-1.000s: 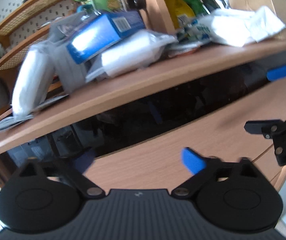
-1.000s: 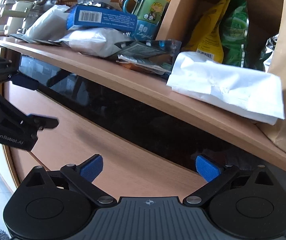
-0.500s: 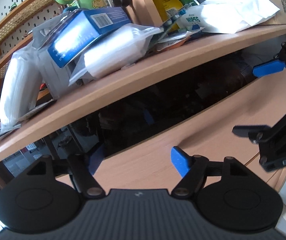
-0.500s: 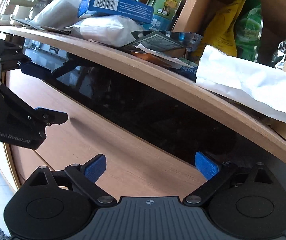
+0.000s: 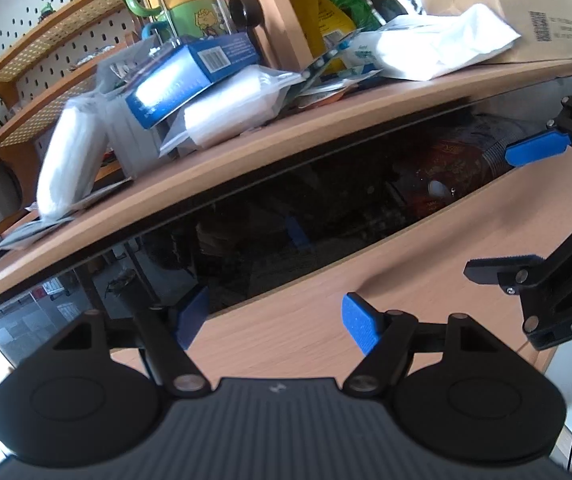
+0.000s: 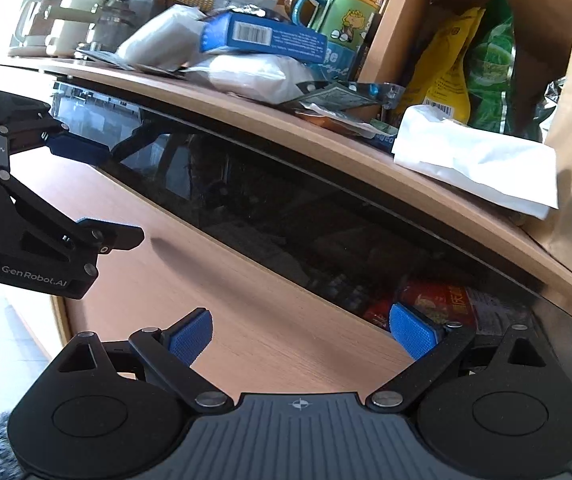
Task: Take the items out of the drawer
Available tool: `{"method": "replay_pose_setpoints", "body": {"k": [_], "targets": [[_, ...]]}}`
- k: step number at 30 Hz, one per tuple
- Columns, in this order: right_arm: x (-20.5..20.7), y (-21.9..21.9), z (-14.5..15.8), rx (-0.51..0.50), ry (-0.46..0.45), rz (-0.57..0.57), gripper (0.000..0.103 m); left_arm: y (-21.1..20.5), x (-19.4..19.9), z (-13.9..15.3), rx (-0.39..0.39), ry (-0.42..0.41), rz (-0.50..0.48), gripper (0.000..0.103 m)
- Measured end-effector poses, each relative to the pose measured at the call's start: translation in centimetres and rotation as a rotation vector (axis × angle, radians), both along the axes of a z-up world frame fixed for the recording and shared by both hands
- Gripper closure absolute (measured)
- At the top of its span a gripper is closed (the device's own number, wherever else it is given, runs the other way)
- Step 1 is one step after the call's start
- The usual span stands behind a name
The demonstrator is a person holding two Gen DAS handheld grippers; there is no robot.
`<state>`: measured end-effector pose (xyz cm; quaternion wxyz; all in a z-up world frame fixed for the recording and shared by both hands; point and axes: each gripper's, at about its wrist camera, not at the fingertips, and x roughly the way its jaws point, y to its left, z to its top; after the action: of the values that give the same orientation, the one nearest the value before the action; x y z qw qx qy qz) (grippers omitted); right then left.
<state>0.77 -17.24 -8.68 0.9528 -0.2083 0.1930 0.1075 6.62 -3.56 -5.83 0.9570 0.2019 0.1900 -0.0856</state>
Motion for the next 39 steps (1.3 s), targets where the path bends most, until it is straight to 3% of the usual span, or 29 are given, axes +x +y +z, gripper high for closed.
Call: {"method": "replay_pose_setpoints", "body": {"k": [1,3,6,7,8,10,13,16,18,22,25,33,39], "targets": [[-0.2,-0.1,0.6,0.008,0.013,0.001,0.007,0.0,-0.6,-0.2,-0.001,0.000,-0.001,0.027],[-0.4,-0.7,2.3,0.075,0.062,0.015,0.020,0.4,-1.4,0.4,-0.011,0.013,-0.009,0.027],[-1.4,-2.2,5.1,0.190,0.074,0.093,0.017,1.1,-3.0,2.2,-0.079,0.057,-0.039,0.026],[-2.0,-2.4,5.8,0.197,0.059,0.118,0.015,1.6,-3.8,3.1,-0.098,0.038,-0.043,0.019],[-2.5,-2.5,6.4,0.197,0.039,0.142,0.012,2.4,-4.9,4.1,-0.112,-0.003,-0.037,0.000],[-2.5,-2.5,7.5,0.185,-0.002,0.162,0.012,3.4,-6.3,6.3,-0.135,-0.073,-0.039,0.000],[-1.6,-2.4,8.2,0.157,-0.038,0.145,0.012,4.0,-5.8,8.0,-0.158,-0.057,-0.070,0.000],[0.4,-2.4,8.2,0.149,0.015,0.134,0.015,3.8,-4.6,7.8,-0.122,-0.013,-0.073,0.000],[1.5,-2.4,7.9,0.161,0.095,0.146,0.038,3.7,-4.2,7.3,-0.095,0.014,-0.078,0.003],[1.9,-2.8,7.7,0.184,0.169,0.169,0.041,3.4,-4.0,6.4,-0.081,0.059,-0.099,0.017],[1.8,-2.5,7.8,0.184,0.197,0.182,0.043,3.1,-4.3,6.1,-0.056,0.069,-0.093,0.017],[-0.2,-3.2,8.3,0.217,0.253,0.217,0.049,3.7,-6.3,6.4,-0.083,0.096,-0.106,0.017],[-1.0,-3.2,8.4,0.220,0.353,0.269,0.050,4.6,-8.5,6.9,-0.108,0.133,-0.135,0.017]]}}
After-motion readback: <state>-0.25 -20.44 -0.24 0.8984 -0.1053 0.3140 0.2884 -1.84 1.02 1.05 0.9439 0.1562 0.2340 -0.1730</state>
